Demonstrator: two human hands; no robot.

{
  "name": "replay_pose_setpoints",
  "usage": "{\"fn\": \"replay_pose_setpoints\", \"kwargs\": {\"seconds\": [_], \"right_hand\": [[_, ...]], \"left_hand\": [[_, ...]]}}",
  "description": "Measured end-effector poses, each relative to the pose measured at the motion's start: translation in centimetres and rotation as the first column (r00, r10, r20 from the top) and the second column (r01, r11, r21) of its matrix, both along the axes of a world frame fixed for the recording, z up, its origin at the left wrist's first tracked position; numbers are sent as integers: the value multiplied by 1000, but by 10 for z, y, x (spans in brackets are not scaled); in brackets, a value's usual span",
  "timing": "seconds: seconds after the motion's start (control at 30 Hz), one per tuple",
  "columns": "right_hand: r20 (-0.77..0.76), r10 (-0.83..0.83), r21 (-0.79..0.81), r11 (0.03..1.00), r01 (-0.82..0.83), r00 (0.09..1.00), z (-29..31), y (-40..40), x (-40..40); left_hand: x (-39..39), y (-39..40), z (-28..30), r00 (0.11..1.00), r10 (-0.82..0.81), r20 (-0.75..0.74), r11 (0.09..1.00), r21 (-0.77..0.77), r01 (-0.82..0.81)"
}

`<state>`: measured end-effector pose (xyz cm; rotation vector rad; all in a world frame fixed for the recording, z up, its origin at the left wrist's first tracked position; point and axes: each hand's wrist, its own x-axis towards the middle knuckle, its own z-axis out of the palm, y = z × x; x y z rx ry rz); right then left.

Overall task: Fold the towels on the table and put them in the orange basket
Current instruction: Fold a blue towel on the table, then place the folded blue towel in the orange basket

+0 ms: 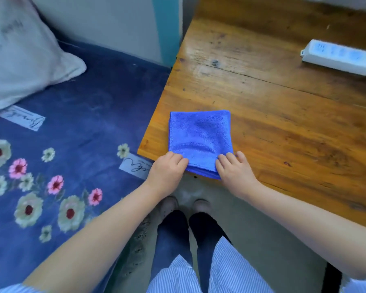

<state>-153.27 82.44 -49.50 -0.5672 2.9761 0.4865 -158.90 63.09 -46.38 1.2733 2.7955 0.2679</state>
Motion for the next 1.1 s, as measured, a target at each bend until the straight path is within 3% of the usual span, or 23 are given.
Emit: {"fn": "replay_pose_setpoints", "kwargs": {"seconds": [0.27, 0.4, 0.5, 0.77, 1.1], "right_hand": [[-26, 169, -301, 939, -169, 985, 50, -53, -35], [39, 253, -385, 896, -219, 967, 87, -121, -64], [36, 347, -462, 837, -293, 937, 108, -178, -77], [79, 472, -491, 785, -377, 878, 117, -372, -51], [160, 497, -630, 717, -300, 853, 155, -592, 6]], "left_hand": [[8, -83, 39, 948, 319, -10, 948, -25, -319], [21, -149, 61, 802, 596, 27, 802, 8, -597], [35, -202, 69, 639, 763, 98, 646, -95, -757], [96, -374, 106, 398, 909, 128, 416, -185, -891], [184, -562, 138, 151, 952, 266, 156, 4, -988]]}}
